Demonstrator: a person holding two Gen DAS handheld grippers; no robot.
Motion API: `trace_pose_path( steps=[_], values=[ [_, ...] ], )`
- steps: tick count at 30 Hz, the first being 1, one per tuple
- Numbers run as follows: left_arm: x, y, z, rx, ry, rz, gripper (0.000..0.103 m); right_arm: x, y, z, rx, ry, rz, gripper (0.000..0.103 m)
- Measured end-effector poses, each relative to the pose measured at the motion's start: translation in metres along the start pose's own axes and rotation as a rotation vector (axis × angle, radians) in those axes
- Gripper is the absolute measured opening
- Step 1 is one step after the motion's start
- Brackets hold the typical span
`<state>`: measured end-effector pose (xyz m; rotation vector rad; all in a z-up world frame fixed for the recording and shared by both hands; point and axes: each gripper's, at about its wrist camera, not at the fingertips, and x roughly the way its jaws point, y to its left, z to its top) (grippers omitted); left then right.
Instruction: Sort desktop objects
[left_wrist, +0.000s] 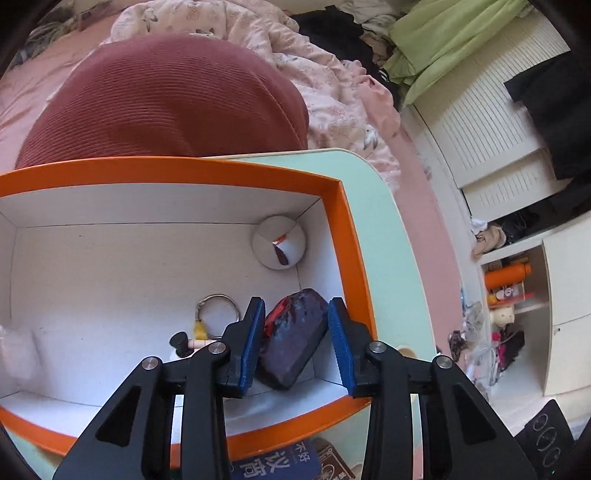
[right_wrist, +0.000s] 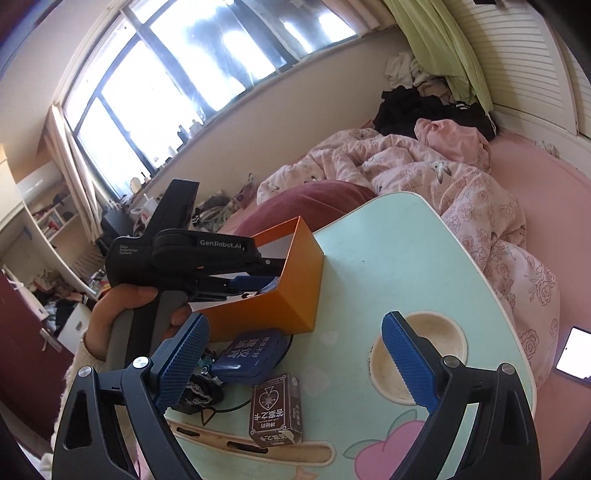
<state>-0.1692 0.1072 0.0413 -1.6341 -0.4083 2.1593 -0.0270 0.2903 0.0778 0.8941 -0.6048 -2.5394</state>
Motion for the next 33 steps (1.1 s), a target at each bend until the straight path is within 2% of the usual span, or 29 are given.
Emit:
trace_pose_path(
  steps=[2,5,7,8,10,12,16,19,23,24,25,26,29,30,33],
  values=[
    [-0.001,-0.004,0.0,0.028,0.0,0.009,0.038,0.002,-0.001,-0.001,0.005,0.006,0.0,0.095],
    [0.003,-0.007,-0.003,0.039,0.053,-0.039,0.037,0.006,-0.001,-0.003,0.009,0.02,0.005,0.095],
    [0.006,-0.006,-0.005,0.045,0.067,-0.057,0.045,0.009,0.001,-0.005,0.008,0.025,-0.002,0.095],
    [0.007,-0.008,-0.005,0.063,0.067,-0.048,0.048,0.01,0.001,-0.005,0.006,0.029,-0.004,0.095],
    [0.008,-0.01,-0.004,0.092,0.058,-0.004,0.06,0.013,0.001,-0.006,0.008,0.037,-0.006,0.095],
    [0.008,-0.01,-0.002,0.112,0.055,-0.004,0.058,0.014,0.0,-0.007,0.01,0.04,-0.005,0.095],
    [-0.007,0.006,0.003,0.084,0.011,0.009,0.042,0.013,-0.002,-0.006,0.011,0.031,-0.015,0.095],
    [-0.017,0.023,0.008,0.054,-0.019,0.047,0.042,0.012,-0.005,-0.006,0.021,0.029,-0.014,0.095],
    [-0.028,0.031,0.009,0.011,-0.03,-0.056,0.043,0.014,-0.008,-0.006,0.033,0.032,-0.012,0.095],
    [-0.03,0.029,0.009,0.011,-0.035,-0.061,0.05,0.015,-0.008,-0.006,0.033,0.034,-0.01,0.095],
    [-0.03,0.026,0.008,0.019,-0.035,-0.053,0.058,0.015,-0.007,-0.007,0.033,0.035,-0.01,0.095],
    [-0.029,0.024,0.007,0.029,-0.033,-0.032,0.061,0.015,-0.007,-0.007,0.03,0.035,-0.01,0.095],
    [-0.017,0.007,0.004,0.088,-0.002,0.071,0.062,0.015,-0.007,-0.007,0.025,0.034,-0.01,0.095],
    [-0.012,0.001,0.003,0.121,0.021,0.076,0.062,0.015,-0.007,-0.008,0.026,0.034,-0.011,0.095],
    [-0.004,-0.005,0.002,0.166,0.024,0.103,0.067,0.016,-0.009,-0.008,0.037,0.033,-0.012,0.095]
  ],
)
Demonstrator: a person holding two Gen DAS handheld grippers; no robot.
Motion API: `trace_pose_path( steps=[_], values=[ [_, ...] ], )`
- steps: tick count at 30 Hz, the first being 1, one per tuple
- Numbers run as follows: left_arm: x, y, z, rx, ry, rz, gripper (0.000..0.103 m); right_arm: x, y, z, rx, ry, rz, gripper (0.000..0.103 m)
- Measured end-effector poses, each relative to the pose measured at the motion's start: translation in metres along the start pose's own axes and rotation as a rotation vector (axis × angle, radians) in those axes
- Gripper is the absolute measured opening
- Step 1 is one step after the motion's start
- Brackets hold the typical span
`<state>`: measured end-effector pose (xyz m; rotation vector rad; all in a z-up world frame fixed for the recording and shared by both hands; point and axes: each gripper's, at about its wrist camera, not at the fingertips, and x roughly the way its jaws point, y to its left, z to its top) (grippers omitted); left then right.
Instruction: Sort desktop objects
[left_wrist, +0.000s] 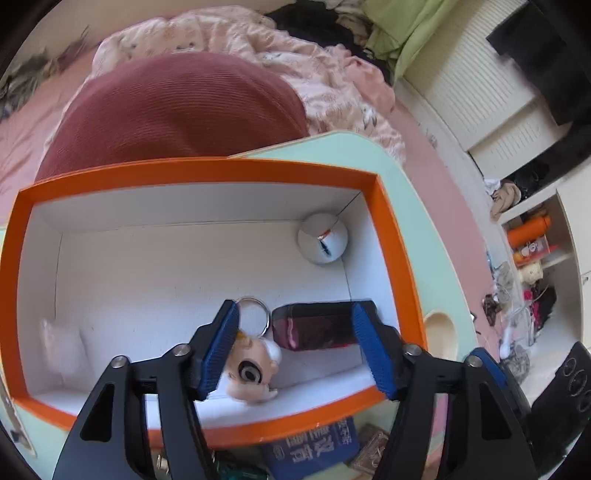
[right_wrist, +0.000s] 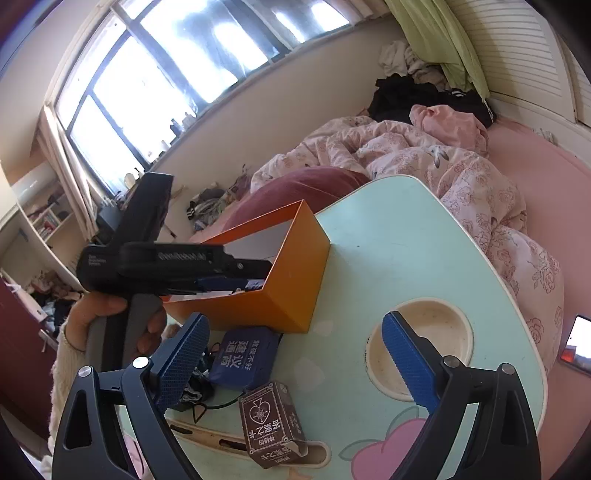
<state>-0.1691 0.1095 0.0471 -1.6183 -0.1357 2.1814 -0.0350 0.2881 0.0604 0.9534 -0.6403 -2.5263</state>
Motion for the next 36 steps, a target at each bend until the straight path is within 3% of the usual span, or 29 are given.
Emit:
trace_pose_path(
  steps=[2,4,7,11,14,18,20,22,29,32,36],
  values=[
    [0.002,0.002,0.002,-0.015,0.022,-0.028,0.062,0.0,-0.001,0.0,0.008,-0.001,0.001,0.095],
    [0.001,0.008,0.006,-0.039,0.05,-0.108,0.038,-0.001,-0.003,0.0,0.017,-0.004,-0.001,0.095],
    [-0.004,0.017,0.008,-0.07,0.045,-0.157,0.019,-0.001,-0.006,0.001,0.027,-0.008,-0.003,0.095],
    [-0.011,0.025,0.008,-0.092,-0.022,-0.256,0.008,-0.001,-0.007,0.001,0.038,-0.007,-0.004,0.095],
    [-0.012,0.031,0.014,-0.118,-0.055,-0.239,0.007,0.0,-0.007,0.0,0.04,0.0,-0.004,0.095],
    [-0.008,0.026,0.015,-0.123,-0.014,-0.217,0.034,0.001,-0.006,-0.001,0.037,0.003,-0.005,0.095],
    [-0.015,0.021,0.011,-0.106,-0.043,-0.224,0.049,0.0,-0.005,-0.001,0.035,0.005,-0.003,0.095],
    [-0.02,0.013,0.006,-0.078,-0.052,-0.171,0.072,0.001,-0.006,-0.001,0.036,0.007,-0.002,0.095],
    [0.004,-0.002,0.007,-0.111,0.048,-0.012,0.073,0.001,-0.006,-0.001,0.039,0.005,0.0,0.095],
    [0.016,-0.007,0.008,-0.132,0.049,-0.018,0.074,0.001,-0.006,-0.001,0.041,0.004,-0.001,0.095],
    [0.014,-0.01,0.008,-0.067,0.017,-0.004,0.077,0.001,-0.009,0.0,0.048,0.004,-0.005,0.095]
  ],
)
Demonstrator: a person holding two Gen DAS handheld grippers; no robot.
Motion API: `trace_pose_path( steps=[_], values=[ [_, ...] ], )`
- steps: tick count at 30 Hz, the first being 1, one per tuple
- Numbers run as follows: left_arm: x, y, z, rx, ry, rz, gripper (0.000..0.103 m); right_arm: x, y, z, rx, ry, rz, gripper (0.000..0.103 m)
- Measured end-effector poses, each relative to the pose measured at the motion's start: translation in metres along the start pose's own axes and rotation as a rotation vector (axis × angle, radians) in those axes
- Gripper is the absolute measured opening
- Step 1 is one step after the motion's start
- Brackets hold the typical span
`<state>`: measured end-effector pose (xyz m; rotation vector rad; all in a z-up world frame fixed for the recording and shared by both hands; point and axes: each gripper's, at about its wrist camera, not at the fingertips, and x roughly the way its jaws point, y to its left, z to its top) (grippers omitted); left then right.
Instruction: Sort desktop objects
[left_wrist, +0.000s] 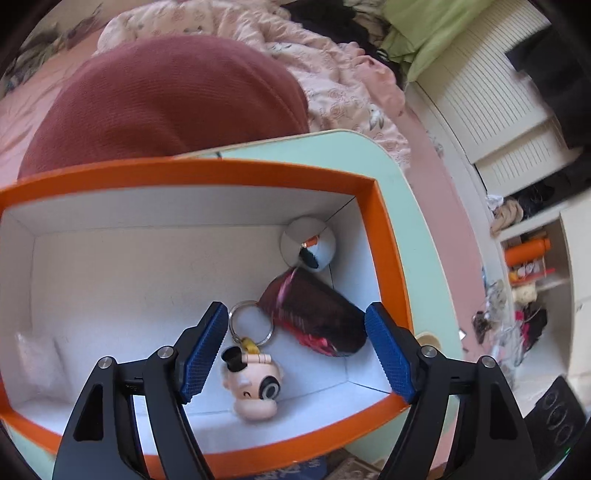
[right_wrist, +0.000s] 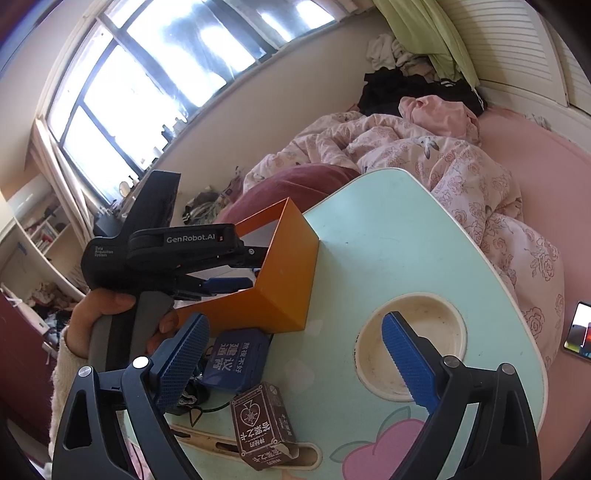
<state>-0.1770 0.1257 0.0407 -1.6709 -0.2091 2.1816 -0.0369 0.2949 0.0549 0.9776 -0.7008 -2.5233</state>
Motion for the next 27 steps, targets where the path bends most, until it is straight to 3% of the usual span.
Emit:
trace_pose_path(
  steps=[7,10,14,18,20,21,22,23,27],
  values=[
    [-0.021,0.033,0.001,0.005,-0.021,0.079,0.075,-0.001,-0.003,0.001,0.005,-0.004,-0.004,0.095],
    [-0.025,0.046,0.001,-0.022,-0.03,0.078,0.075,0.0,-0.003,0.001,0.005,-0.001,-0.002,0.095],
    [-0.025,0.039,0.002,-0.028,-0.069,0.038,0.076,0.003,-0.003,0.0,0.001,0.008,0.0,0.095],
    [-0.017,0.022,0.008,0.014,-0.094,0.107,0.075,0.003,-0.003,0.0,-0.001,0.011,0.002,0.095],
    [-0.006,0.013,0.014,0.064,-0.09,0.212,0.067,0.003,-0.003,0.0,0.0,0.011,0.001,0.095],
    [0.0,0.011,0.016,0.082,-0.073,0.23,0.044,0.004,-0.003,0.0,-0.001,0.011,0.0,0.095],
    [0.009,0.012,0.017,0.085,-0.027,0.221,0.03,0.003,-0.003,0.0,-0.001,0.011,0.0,0.095],
    [0.012,0.015,0.017,0.088,-0.009,0.221,0.029,0.003,-0.003,0.0,-0.001,0.009,-0.001,0.095],
    [-0.001,0.013,0.011,0.123,-0.073,0.168,0.029,0.003,-0.006,0.0,0.011,0.008,-0.002,0.095]
  ],
)
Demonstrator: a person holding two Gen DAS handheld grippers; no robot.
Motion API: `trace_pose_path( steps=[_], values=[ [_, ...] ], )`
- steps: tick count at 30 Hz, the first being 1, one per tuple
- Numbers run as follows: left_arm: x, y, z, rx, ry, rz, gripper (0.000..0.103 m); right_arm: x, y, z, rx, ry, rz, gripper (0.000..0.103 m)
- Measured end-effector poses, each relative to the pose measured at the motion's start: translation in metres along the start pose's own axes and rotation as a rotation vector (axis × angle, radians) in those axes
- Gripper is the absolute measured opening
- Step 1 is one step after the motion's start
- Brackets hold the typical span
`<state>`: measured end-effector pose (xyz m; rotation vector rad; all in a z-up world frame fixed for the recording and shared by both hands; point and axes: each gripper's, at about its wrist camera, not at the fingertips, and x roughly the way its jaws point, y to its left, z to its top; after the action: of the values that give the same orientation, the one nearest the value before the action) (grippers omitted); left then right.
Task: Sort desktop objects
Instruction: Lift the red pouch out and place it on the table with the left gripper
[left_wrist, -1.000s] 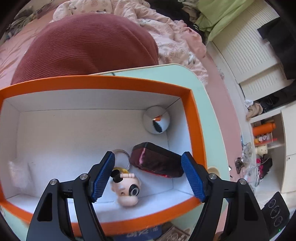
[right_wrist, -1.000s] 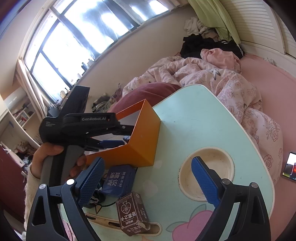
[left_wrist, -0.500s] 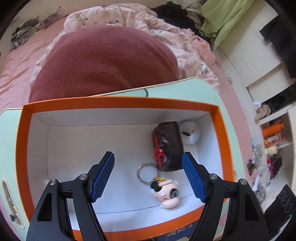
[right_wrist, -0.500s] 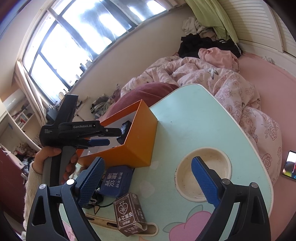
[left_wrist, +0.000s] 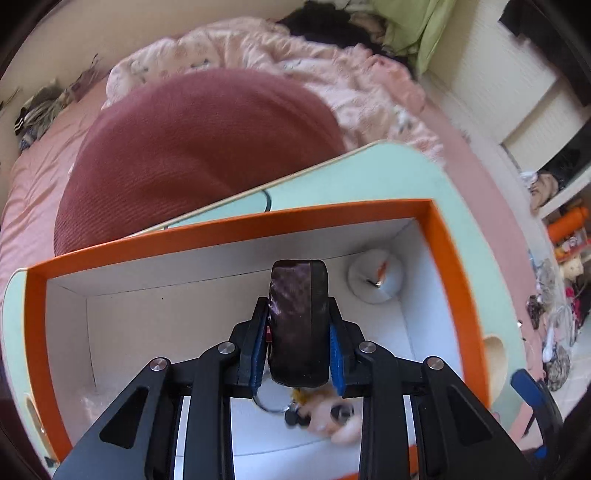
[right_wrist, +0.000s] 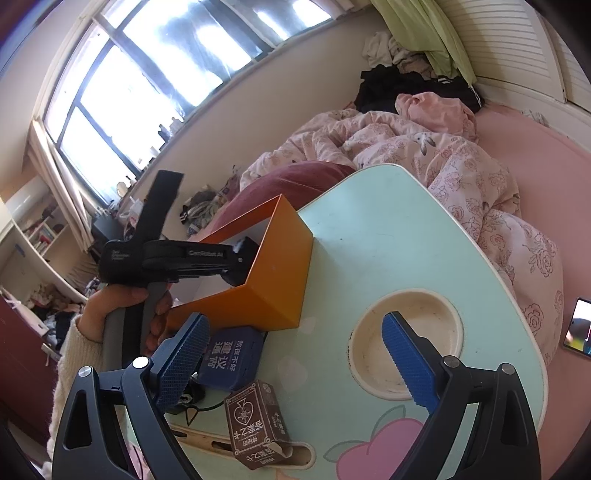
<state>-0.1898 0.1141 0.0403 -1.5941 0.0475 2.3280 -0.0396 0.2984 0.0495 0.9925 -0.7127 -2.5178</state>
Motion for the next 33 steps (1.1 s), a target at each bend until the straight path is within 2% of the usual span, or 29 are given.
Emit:
trace_pose_path(
  steps=[5,8,10,12,13,14,15,17,19,22,24,26,27,30,31,33],
  values=[
    [-0.052,0.014,-0.023,-0.036,-0.127,-0.191,0.029,0.0,0.003,0.0,-0.009,0.005,-0.004,0.095],
    [-0.096,0.023,-0.057,-0.01,-0.232,-0.268,0.029,0.002,0.012,0.003,-0.038,0.007,-0.021,0.095],
    [-0.117,0.032,-0.083,0.012,-0.278,-0.291,0.029,0.002,0.026,0.012,-0.085,0.01,-0.064,0.095],
    [-0.131,0.046,-0.108,0.015,-0.303,-0.274,0.029,0.006,0.05,0.025,-0.182,0.03,-0.131,0.094],
    [-0.136,0.056,-0.121,0.0,-0.319,-0.242,0.029,0.01,0.069,0.034,-0.265,0.044,-0.165,0.088],
    [-0.137,0.066,-0.132,-0.013,-0.338,-0.208,0.029,0.017,0.091,0.041,-0.353,0.064,-0.192,0.074],
    [-0.138,0.076,-0.142,-0.027,-0.354,-0.172,0.029,0.026,0.107,0.047,-0.417,0.09,-0.211,0.066],
    [-0.134,0.098,-0.159,-0.09,-0.382,-0.098,0.029,0.05,0.132,0.057,-0.505,0.166,-0.239,0.032],
    [-0.127,0.116,-0.17,-0.15,-0.389,-0.086,0.029,0.088,0.146,0.065,-0.558,0.276,-0.288,0.019],
    [-0.107,0.136,-0.175,-0.216,-0.36,-0.115,0.029,0.146,0.139,0.072,-0.55,0.422,-0.436,0.019],
    [-0.093,0.143,-0.176,-0.25,-0.329,-0.138,0.029,0.175,0.129,0.075,-0.546,0.477,-0.555,0.019],
    [-0.087,0.145,-0.18,-0.272,-0.333,-0.173,0.032,0.194,0.124,0.078,-0.559,0.513,-0.613,0.021],
    [-0.086,0.145,-0.18,-0.282,-0.341,-0.196,0.037,0.199,0.121,0.077,-0.563,0.521,-0.625,0.021],
    [-0.083,0.143,-0.183,-0.296,-0.351,-0.229,0.067,0.21,0.117,0.077,-0.556,0.565,-0.672,0.036],
    [-0.084,0.143,-0.184,-0.297,-0.364,-0.223,0.071,0.215,0.117,0.076,-0.563,0.578,-0.693,0.04],
    [-0.086,0.142,-0.187,-0.299,-0.381,-0.213,0.071,0.223,0.119,0.075,-0.585,0.589,-0.741,0.044]
  ],
)
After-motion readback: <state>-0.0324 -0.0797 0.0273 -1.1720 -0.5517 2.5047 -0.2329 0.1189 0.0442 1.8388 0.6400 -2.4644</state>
